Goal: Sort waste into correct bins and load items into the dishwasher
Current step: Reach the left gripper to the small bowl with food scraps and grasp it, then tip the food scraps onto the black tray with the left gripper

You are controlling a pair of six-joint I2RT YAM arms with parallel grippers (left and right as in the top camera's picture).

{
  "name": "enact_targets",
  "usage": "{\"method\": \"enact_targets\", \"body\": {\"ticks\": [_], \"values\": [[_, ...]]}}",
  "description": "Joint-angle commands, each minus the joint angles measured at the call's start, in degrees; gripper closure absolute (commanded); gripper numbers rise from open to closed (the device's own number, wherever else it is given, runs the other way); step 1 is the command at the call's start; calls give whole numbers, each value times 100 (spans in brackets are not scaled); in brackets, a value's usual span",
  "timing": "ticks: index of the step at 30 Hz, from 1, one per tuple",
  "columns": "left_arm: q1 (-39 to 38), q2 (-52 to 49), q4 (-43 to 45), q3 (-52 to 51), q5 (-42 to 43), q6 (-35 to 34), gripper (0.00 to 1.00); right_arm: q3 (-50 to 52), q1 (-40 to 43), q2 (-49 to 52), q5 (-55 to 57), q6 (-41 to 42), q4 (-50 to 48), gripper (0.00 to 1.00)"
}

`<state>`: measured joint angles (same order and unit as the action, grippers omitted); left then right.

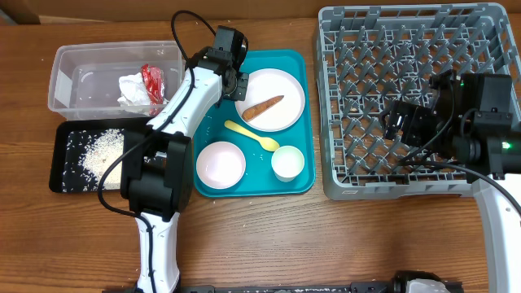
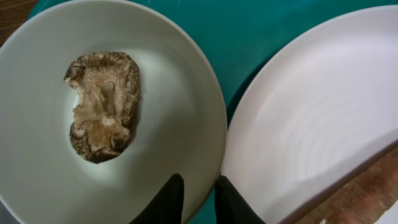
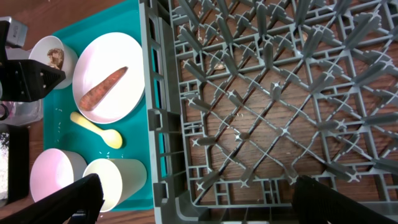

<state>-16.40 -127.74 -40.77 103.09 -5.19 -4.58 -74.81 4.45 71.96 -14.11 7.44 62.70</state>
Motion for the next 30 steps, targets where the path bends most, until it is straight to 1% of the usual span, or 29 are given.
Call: {"method": "enact_targets", "body": {"ticks": [1,5,9,11,15,18,21,22,26,30], "values": [[20,-146,46,-74,-55,-81,79,-138,13,-13,57,-22,4,0],[20,-291,74,-74,-57,-81,82,-138,13,-13,57,-22,35,0],[26,-306,105,-68,-59,-79,90,-138,13,-13,203,-20,63,0],[26,-306,111,-39,-61,-81,96,-138,13,-13,203,-20,68,0],[20,-240,-85,227,-50,-83,96,-138,13,-13,205,-22,72,0],[9,-234,-627,817,-50,-83,96,-138,13,-13,203,-20,70,0],[-15,-234,-1757,2083,-55,-142,96,-138,13,-13,203,-20,72,0],[-13,-234,-2262,2728,-31,-208,96,-138,13,-13,203,-22,68,0],[-15,-234,-3355,4100,101,-321,96,-138,13,-13,203,-22,68,0],[-13,-232,-4175,5027,120,-361,96,-138,13,-13,203,-20,70,0]]}}
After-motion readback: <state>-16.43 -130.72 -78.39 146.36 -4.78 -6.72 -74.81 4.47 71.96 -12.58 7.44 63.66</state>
